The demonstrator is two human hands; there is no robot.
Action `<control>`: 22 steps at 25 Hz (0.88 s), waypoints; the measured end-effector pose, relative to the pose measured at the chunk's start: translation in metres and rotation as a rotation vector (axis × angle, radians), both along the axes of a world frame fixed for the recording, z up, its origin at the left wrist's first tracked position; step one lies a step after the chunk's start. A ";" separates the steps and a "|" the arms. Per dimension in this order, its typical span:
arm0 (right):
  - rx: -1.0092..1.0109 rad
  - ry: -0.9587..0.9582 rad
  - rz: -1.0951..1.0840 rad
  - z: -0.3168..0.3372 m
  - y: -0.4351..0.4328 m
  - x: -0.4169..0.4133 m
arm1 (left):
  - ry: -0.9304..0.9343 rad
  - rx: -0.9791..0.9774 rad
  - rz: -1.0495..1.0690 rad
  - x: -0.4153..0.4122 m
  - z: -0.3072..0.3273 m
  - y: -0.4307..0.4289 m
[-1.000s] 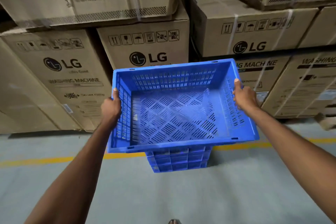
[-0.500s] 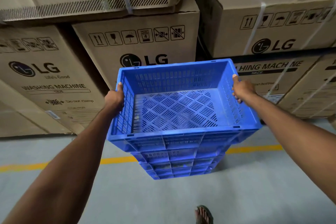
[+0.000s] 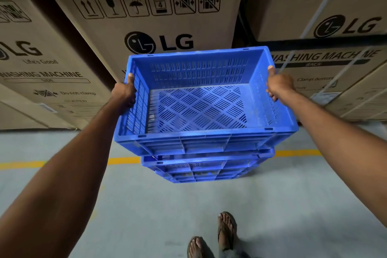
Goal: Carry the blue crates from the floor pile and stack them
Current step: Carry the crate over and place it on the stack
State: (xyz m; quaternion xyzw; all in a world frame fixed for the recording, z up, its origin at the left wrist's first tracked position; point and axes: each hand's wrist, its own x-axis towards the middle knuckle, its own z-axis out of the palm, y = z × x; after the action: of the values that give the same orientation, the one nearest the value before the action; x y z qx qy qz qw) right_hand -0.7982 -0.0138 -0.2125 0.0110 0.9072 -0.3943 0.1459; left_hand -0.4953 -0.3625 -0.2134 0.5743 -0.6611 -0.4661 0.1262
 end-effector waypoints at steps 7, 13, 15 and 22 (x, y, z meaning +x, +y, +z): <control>0.104 0.016 0.061 0.002 0.008 0.000 | -0.020 -0.042 -0.043 0.013 -0.012 -0.015; 0.386 0.222 0.165 0.014 0.039 0.069 | -0.136 -0.186 -0.100 0.053 0.009 0.045; 0.422 0.240 0.146 0.014 0.051 0.093 | -0.163 -0.203 -0.079 0.068 0.010 0.066; 0.336 0.251 0.031 0.017 0.078 0.131 | -0.082 -0.177 -0.011 0.105 -0.002 0.095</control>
State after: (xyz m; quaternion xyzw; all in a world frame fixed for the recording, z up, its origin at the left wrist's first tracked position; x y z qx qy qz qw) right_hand -0.6671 0.0639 -0.1955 -0.0279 0.9714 -0.2335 0.0340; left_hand -0.3900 -0.2675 -0.2154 0.5760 -0.7073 -0.3827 0.1466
